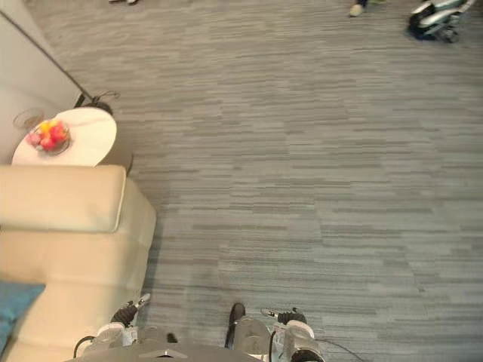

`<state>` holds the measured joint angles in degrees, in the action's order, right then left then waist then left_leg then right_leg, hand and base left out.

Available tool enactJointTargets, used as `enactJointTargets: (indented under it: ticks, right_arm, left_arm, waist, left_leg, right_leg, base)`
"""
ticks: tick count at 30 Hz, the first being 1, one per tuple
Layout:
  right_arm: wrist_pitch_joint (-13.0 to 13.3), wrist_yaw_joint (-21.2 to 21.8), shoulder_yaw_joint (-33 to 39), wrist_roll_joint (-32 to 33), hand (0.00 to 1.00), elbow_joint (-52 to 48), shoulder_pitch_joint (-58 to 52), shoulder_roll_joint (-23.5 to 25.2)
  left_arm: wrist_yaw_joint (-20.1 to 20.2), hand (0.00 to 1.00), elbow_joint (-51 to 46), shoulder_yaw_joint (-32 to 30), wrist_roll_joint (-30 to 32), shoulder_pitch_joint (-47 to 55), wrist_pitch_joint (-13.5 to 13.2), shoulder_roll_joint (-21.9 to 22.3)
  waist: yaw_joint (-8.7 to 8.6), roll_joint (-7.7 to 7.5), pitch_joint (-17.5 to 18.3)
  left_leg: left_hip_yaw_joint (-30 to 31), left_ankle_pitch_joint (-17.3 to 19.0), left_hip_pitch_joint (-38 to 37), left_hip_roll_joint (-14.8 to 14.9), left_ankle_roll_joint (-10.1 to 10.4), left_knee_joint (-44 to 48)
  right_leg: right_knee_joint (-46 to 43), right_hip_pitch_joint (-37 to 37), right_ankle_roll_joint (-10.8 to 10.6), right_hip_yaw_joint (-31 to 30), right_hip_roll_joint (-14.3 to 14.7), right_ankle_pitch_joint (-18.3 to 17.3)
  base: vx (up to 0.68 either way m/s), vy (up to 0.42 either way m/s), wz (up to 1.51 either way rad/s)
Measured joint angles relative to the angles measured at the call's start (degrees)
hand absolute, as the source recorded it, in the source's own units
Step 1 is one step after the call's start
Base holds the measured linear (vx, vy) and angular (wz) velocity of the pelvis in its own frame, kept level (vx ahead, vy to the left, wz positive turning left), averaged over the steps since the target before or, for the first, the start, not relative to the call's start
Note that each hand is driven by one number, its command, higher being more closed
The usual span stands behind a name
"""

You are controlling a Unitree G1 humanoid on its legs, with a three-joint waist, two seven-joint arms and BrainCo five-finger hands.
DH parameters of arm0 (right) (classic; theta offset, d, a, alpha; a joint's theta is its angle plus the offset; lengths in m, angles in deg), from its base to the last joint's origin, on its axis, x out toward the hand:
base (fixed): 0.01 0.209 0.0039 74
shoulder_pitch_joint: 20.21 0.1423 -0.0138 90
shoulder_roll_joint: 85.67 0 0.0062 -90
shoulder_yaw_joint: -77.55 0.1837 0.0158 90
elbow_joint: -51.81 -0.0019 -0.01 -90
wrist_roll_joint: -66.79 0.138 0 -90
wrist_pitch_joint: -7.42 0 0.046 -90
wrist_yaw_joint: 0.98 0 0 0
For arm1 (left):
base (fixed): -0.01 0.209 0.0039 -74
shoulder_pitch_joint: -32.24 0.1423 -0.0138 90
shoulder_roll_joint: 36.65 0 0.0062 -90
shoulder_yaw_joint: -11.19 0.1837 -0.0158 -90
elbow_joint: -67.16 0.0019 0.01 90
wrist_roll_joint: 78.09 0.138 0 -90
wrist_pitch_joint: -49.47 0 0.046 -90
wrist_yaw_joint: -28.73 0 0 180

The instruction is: Pick up cushions and gather them together orderly.

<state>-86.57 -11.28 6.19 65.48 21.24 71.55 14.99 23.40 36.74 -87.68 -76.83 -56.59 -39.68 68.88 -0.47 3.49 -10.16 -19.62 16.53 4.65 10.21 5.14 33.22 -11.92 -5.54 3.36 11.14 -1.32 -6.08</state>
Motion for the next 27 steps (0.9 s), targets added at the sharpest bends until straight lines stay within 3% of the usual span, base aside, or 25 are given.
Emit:
enactJointTargets:
  ticks: [3, 5, 6, 7, 11, 14, 18, 25, 27]
  right_arm:
    - [0.04, -0.25, 0.0, -0.02, 0.0, -0.86, -0.58, 0.28]
    - [0.02, -0.3, -0.02, -0.06, 0.0, -2.04, -1.24, 0.37]
    - [0.22, -0.3, -0.03, -0.08, 0.0, -2.43, -1.59, 0.68]
    - [0.25, -0.27, -0.01, -0.09, 0.0, -2.91, -1.69, 1.7]
    - [0.31, -0.18, 0.07, -0.15, 0.0, -3.19, -2.77, 4.61]
    - [0.3, -0.1, 0.38, -0.19, 0.0, -2.2, -2.68, 4.66]
    - [0.3, 0.26, 0.63, -0.21, 0.0, -1.54, -2.67, 3.7]
    - [0.42, 0.36, -0.4, -0.23, 0.0, 0.27, -1.46, 2.47]
    - [0.43, 0.37, -0.72, -0.27, 0.0, 0.64, -0.84, 2.08]
  left_arm:
    - [0.09, 0.0, -0.7, -0.6, 0.05, -0.18, -0.09, 0.58]
    - [0.33, 0.0, -0.89, -1.24, 0.05, -0.13, -0.27, 1.13]
    - [0.38, 0.0, -0.5, -1.97, 0.04, -0.18, -0.27, 1.61]
    - [0.5, 0.0, -0.37, -2.27, 0.1, -0.13, -0.23, 1.01]
    - [0.65, 0.0, 0.65, -1.97, 1.25, 0.0, -0.18, -0.58]
    - [0.69, 0.0, 1.85, -1.05, 1.66, -0.69, -0.17, -0.75]
    - [0.68, 0.0, 2.88, -0.35, 1.77, -0.58, -0.16, -0.64]
    - [0.74, 0.0, 3.97, 0.16, 1.77, -0.68, -0.25, -0.59]
    - [0.74, 0.0, 3.95, 0.21, 1.75, -0.69, -0.38, -0.58]
  waist:
    - [0.52, 0.02, 0.02]
    - [0.9, 0.59, 0.38]
    - [1.07, 1.02, 0.8]
    - [0.94, -0.47, 1.35]
    - [0.84, -2.92, 3.17]
    - [0.71, -3.42, 3.52]
    - [1.23, -1.68, 3.85]
    - [1.39, -1.25, 4.05]
    - [1.47, -0.84, 3.76]
  left_leg:
    - [9.18, -0.43, 2.89, -2.87, 0.32, -8.94]
    - [16.86, -2.79, 3.1, -4.35, -0.42, -14.99]
    - [15.65, -6.78, 1.65, -4.33, -1.02, -15.51]
    - [12.27, -6.08, 0.14, -4.75, -1.32, -16.5]
    - [5.92, -6.29, -3.02, -6.31, -2.66, -20.0]
    - [5.08, -6.4, -4.45, -7.6, -2.83, -20.81]
    - [3.57, -6.37, -7.93, -8.6, -2.88, -23.26]
    - [0.07, -5.83, -11.25, -8.72, -3.78, -24.46]
    - [-1.27, -5.39, -10.7, -8.31, -4.52, -24.43]
  right_leg:
    - [-0.7, -0.04, -1.64, -5.02, 0.34, -0.41]
    - [-1.87, -0.82, -3.26, -8.59, 1.19, -1.06]
    - [-2.7, -0.86, -4.46, -10.86, 1.58, -1.49]
    - [-2.11, -0.56, -5.19, -12.25, 0.45, -1.45]
    - [2.32, -0.14, -7.56, -16.29, -1.21, 1.42]
    - [4.53, 1.09, -8.36, -17.48, -1.65, 2.22]
    - [5.46, 1.85, -8.13, -19.31, -1.53, 3.1]
    - [7.0, 1.35, -7.7, -22.4, -0.15, 5.7]
    - [7.96, -0.16, -7.43, -19.34, 0.35, 7.67]
  base:
    - [0.1, 0.171, -0.89]
    - [0.14, 0.277, -1.2]
    - [0.2, 0.347, -1.24]
    - [0.18, 0.295, -1.14]
    - [0.22, 0.229, -0.77]
    - [0.16, 0.104, -0.44]
    - [0.13, 0.069, -0.57]
    - [0.03, 0.017, -0.64]
    - [-0.08, -0.012, -0.72]
